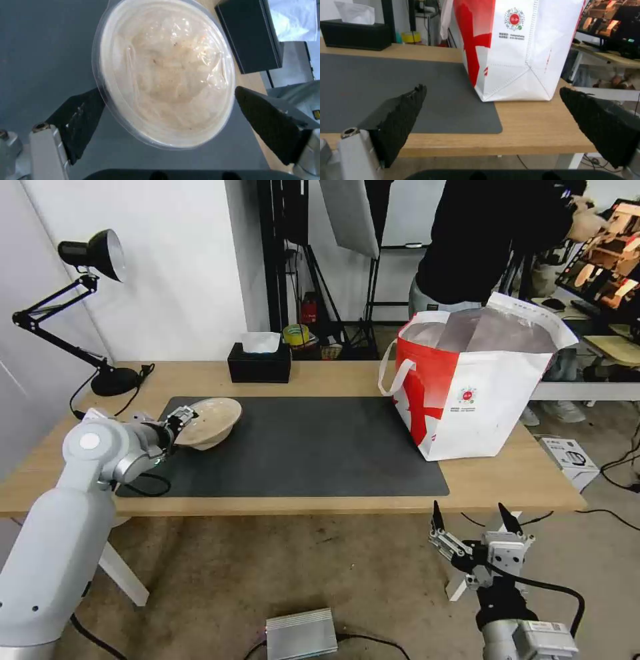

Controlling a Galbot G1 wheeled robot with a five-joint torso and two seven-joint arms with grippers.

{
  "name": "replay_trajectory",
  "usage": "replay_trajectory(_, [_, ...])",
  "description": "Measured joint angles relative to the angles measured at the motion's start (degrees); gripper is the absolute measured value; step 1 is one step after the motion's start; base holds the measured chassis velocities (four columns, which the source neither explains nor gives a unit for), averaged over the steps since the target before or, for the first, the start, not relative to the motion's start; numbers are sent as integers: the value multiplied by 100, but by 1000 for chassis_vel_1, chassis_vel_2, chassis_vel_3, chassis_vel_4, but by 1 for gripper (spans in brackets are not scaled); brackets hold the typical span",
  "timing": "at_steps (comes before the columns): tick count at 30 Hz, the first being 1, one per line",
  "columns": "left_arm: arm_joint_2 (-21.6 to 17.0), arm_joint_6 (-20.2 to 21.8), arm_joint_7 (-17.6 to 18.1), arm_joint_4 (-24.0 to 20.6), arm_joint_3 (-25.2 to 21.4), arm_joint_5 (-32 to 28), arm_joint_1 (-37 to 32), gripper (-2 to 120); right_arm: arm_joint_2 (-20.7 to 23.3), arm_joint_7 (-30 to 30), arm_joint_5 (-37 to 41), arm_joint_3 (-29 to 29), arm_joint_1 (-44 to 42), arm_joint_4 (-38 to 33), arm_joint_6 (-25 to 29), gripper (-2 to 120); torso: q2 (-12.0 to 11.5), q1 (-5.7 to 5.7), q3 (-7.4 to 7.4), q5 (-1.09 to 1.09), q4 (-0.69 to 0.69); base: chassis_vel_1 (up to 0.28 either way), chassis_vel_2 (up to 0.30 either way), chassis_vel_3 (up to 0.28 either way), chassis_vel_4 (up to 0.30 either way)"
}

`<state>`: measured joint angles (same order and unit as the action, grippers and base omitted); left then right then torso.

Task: Pick up the trash from the table and place it into the takeout bag.

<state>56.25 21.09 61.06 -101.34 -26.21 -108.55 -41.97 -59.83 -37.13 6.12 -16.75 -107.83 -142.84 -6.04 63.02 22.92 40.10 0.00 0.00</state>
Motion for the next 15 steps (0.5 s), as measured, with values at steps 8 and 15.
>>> replay_trajectory(8, [111,-21,-14,115,94,119,88,100,0,0,0,0,0,0,0,100,0,0,0,0,0,0,0,0,0])
replay_trajectory(15, [180,-89,-83,122,140,285,86,89,0,0,0,0,0,0,0,100,1,0,0,0,0,0,0,0,0])
